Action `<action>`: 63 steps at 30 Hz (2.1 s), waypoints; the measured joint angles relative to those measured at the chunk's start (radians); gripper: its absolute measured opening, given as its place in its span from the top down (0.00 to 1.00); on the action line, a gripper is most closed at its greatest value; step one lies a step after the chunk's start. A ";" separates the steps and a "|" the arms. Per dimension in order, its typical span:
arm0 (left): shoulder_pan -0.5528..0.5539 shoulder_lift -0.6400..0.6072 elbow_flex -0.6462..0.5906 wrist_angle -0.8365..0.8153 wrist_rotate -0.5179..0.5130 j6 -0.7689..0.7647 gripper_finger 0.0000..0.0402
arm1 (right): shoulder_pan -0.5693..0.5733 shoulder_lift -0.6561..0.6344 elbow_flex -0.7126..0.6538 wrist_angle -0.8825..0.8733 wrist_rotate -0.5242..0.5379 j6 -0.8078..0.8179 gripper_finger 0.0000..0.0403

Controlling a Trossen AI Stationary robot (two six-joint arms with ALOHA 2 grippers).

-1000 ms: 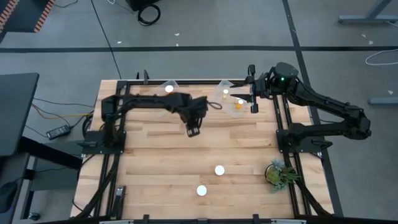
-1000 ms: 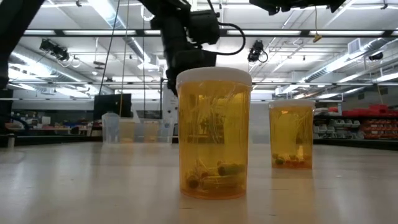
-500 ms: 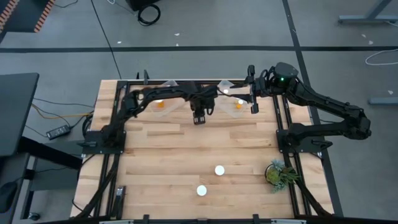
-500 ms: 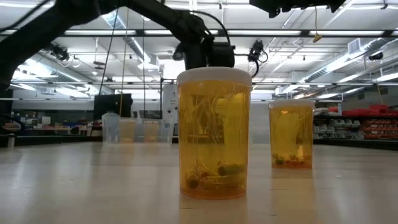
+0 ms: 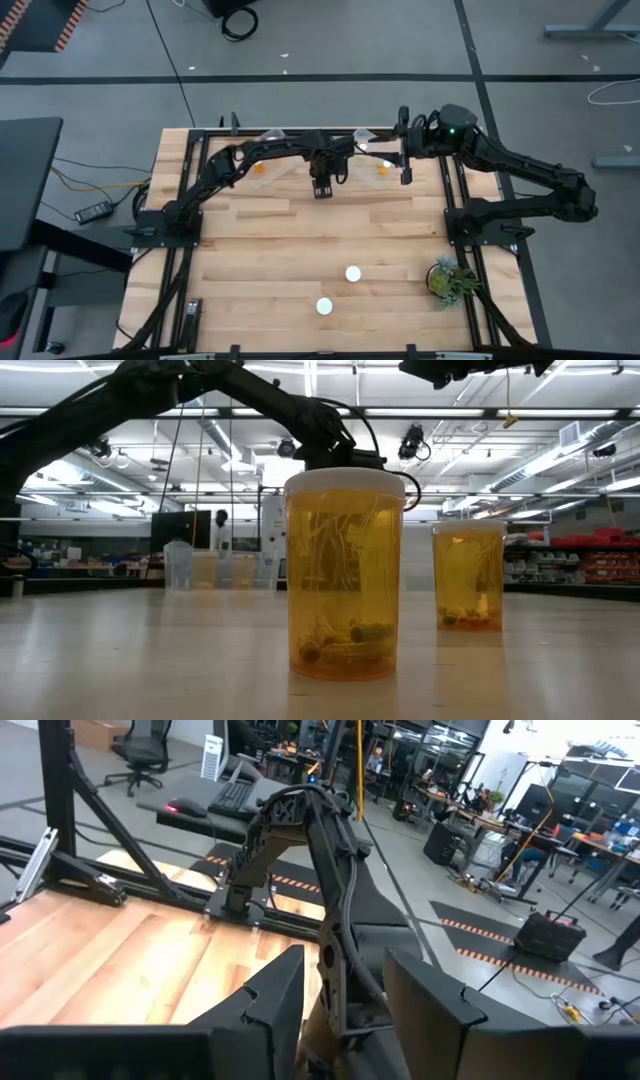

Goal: Pick and place medicine bottles into bin by pill shape (circle, oval)
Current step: Put the small yellow pill bottle into the right transparent bin

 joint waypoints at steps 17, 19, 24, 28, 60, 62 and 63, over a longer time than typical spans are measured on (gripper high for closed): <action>-0.013 -0.001 -0.001 0.040 -0.002 -0.025 0.73 | 0.002 0.000 0.000 -0.015 0.003 -0.012 0.64; -0.013 -0.001 -0.001 0.038 -0.002 -0.025 0.73 | 0.002 0.000 0.000 -0.015 0.003 -0.012 0.64; -0.016 0.017 0.000 0.021 -0.001 -0.025 0.73 | 0.002 0.000 0.000 -0.015 0.003 -0.012 0.64; -0.021 0.033 -0.001 0.016 -0.002 -0.025 0.73 | 0.002 0.000 0.000 -0.015 0.003 -0.012 0.64; -0.053 -0.037 0.001 -0.056 -0.065 0.010 0.31 | 0.000 0.000 0.000 -0.018 0.006 -0.012 0.64; -0.059 -0.056 0.001 -0.065 -0.090 0.012 0.31 | 0.000 0.000 0.000 -0.024 0.017 -0.012 0.64; -0.061 -0.068 0.000 -0.067 -0.102 0.012 0.32 | 0.000 0.000 0.000 -0.025 0.025 -0.013 0.64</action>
